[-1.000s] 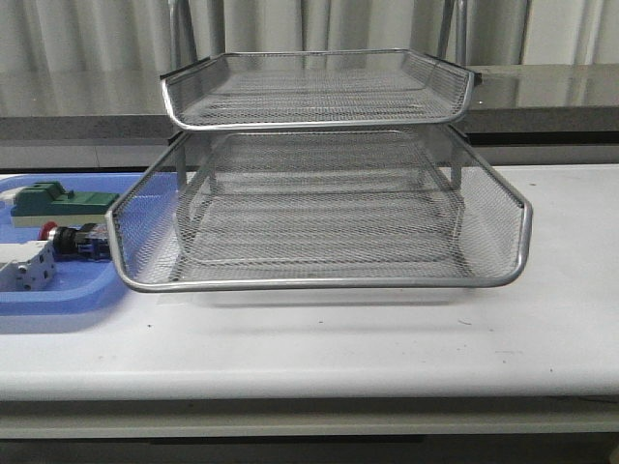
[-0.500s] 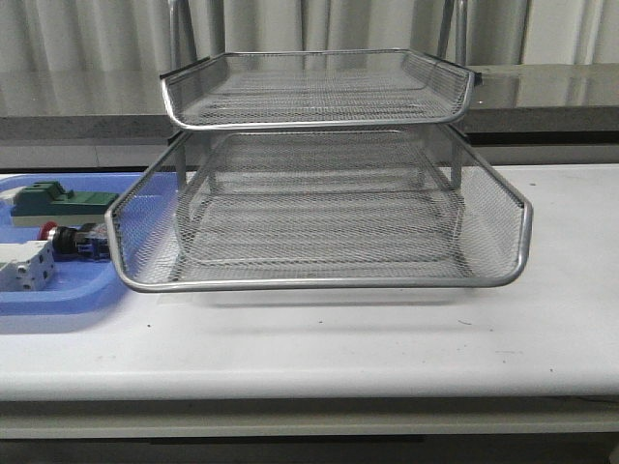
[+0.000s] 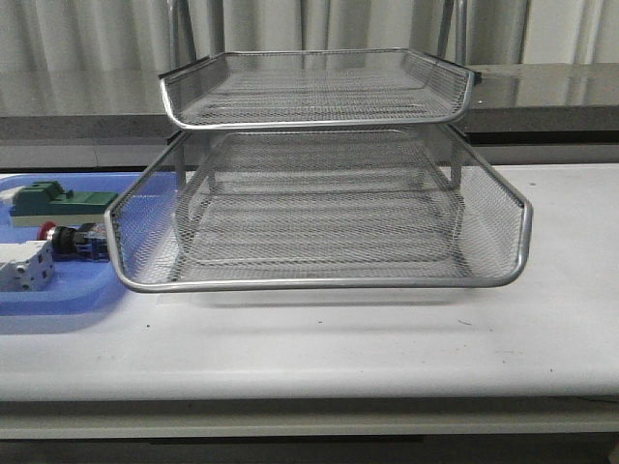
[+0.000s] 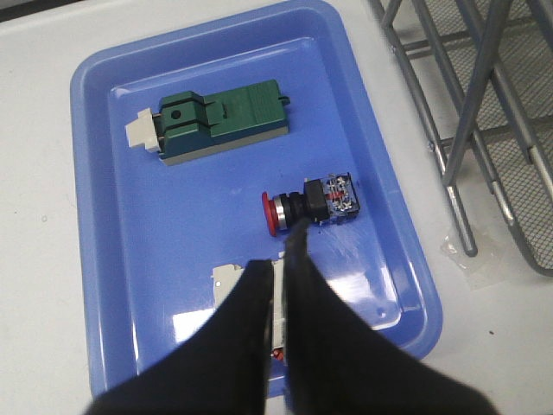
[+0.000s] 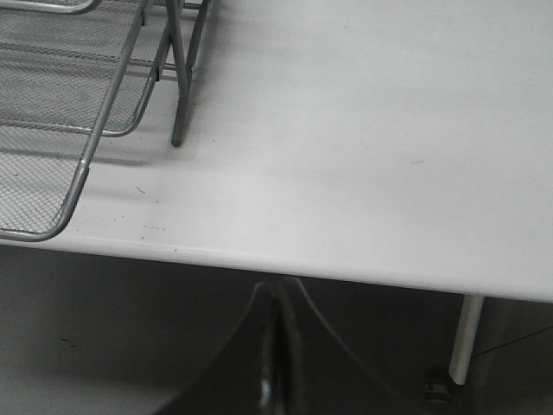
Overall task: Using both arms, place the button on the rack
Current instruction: 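Move the left gripper over the blue tray above the red button, then lower the left gripper and grasp the red push button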
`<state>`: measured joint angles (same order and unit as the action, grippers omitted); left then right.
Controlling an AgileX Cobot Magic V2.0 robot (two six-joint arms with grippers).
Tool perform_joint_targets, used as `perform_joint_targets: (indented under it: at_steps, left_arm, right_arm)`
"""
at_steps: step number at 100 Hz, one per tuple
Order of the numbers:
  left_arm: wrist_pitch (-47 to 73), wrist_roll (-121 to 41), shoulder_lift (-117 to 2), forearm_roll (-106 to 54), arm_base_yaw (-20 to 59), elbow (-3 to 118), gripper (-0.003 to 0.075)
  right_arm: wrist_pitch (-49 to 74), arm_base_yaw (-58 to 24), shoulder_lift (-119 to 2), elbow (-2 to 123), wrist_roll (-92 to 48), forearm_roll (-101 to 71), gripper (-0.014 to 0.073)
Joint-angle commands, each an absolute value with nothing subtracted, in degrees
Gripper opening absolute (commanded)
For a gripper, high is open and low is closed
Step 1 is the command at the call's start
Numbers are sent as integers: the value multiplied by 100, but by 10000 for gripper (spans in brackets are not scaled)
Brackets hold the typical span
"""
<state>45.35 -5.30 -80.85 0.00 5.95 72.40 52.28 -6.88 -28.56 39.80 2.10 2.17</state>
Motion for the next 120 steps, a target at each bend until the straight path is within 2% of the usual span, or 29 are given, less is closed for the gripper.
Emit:
perform_joint_targets:
  at_steps: [1,8,12,15,16,24,69,89,120]
  left_arm:
    - [4298,-657,-8002,0,597,7456,140]
    - [4356,-668,-8023,0,597,7456,300]
    - [4365,-668,-8023,71,597,7456,421]
    - [4371,-668,-8023,107,597,7456,468]
    - [4371,-668,-8023,136,597,7456,510]
    - [4371,-668,-8023,245,597,7456,594]
    - [4273,-759,-8090,211,609,7469,598]
    - [4754,-2264,-8768,201,609,7947,598]
    - [5582,-3668,-10134,80,609,9147,598]
  right_arm:
    - [4846,-672,-2876,4192,205,277,-68]
    - [4846,-672,-2876,4192,205,277,-68]
    - [4846,-672,-2876,4192,205,277,-68]
    - [4846,-672,-2876,4192,205,277,-68]
    - [4846,-672,-2876,4192,205,277,-68]
    - [4846,-672,-2876,4192,205,277,-68]
    - [4846,-672,-2876,4192,205,277,-68]
    - [4846,-672,-2876,4192,205,277,-68]
    - [4846,-672,-2876,4192,205,277,-68]
